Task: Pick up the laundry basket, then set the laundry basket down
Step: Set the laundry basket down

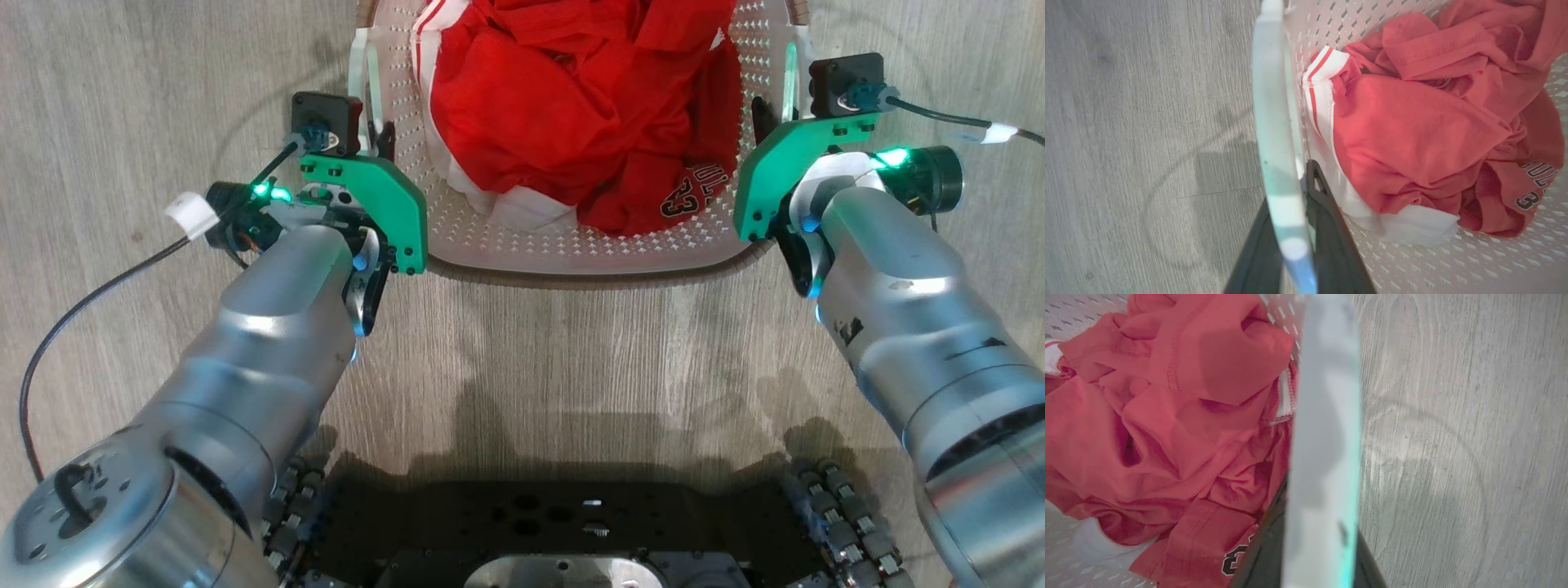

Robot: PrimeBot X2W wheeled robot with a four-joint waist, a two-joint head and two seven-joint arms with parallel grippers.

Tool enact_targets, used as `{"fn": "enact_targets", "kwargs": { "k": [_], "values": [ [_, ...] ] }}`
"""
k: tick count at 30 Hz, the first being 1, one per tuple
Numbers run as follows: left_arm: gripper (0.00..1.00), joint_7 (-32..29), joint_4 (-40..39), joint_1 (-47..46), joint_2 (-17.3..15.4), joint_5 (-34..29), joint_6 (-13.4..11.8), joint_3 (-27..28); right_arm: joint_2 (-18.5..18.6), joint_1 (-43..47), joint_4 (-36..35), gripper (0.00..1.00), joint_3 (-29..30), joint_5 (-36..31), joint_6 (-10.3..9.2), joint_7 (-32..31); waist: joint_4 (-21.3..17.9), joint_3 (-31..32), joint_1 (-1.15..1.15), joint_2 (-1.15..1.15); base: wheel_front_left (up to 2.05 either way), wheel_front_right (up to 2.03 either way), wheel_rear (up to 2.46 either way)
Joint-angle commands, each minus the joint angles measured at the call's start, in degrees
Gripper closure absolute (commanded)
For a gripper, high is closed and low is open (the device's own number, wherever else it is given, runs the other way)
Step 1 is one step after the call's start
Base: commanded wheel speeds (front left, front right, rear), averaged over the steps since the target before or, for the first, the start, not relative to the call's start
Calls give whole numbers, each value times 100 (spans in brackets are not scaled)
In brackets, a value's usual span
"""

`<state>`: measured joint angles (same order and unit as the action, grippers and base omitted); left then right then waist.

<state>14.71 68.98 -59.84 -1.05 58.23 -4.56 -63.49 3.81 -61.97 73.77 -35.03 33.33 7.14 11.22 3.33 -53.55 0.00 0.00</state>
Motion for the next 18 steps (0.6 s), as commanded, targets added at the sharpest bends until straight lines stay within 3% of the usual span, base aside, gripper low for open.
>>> {"fn": "enact_targets", "kwargs": {
  "k": [1, 3, 4, 5, 6, 8, 10, 18],
  "values": [
    [100, 28, 0, -25, -183, 2, -51, -9, -92, 371, 18, 98, -173, -181, 35, 18, 4, 11, 0, 0, 0, 0, 0],
    [100, 29, -4, -4, -183, 52, -56, -19, -92, 384, 18, 69, -180, -169, 35, 21, 8, 28, 0, 0, 0, 0, 0],
    [78, 28, -10, 4, -183, 74, -62, -29, -92, 392, 18, 58, -182, -167, 35, 23, 10, 40, 0, 0, 0, 0, 0],
    [66, 24, -19, 13, -183, 96, -72, -41, -92, 400, 18, 47, -181, -169, 35, 22, 12, 56, 0, 0, 0, 0, 0],
    [58, 11, -28, 23, -183, 126, -81, -47, -92, 404, 18, 5, -173, -175, 35, 23, 10, 73, 0, 0, 0, 0, 0],
    [40, -10, -42, 45, -183, 180, -96, -64, -92, 413, 19, 0, -153, -197, 35, 20, 11, 112, 0, 0, 0, 0, 0],
    [0, -31, -44, 68, -183, 236, -107, -79, -92, 413, 19, 0, -126, -221, 35, 14, 11, 156, 0, 0, 0, 0, 0],
    [0, -78, -22, 163, -183, 375, -124, -164, -93, 428, 19, 0, -40, -324, 35, 24, 25, 355, 0, 0, 0, 0, 0]
  ]
}}
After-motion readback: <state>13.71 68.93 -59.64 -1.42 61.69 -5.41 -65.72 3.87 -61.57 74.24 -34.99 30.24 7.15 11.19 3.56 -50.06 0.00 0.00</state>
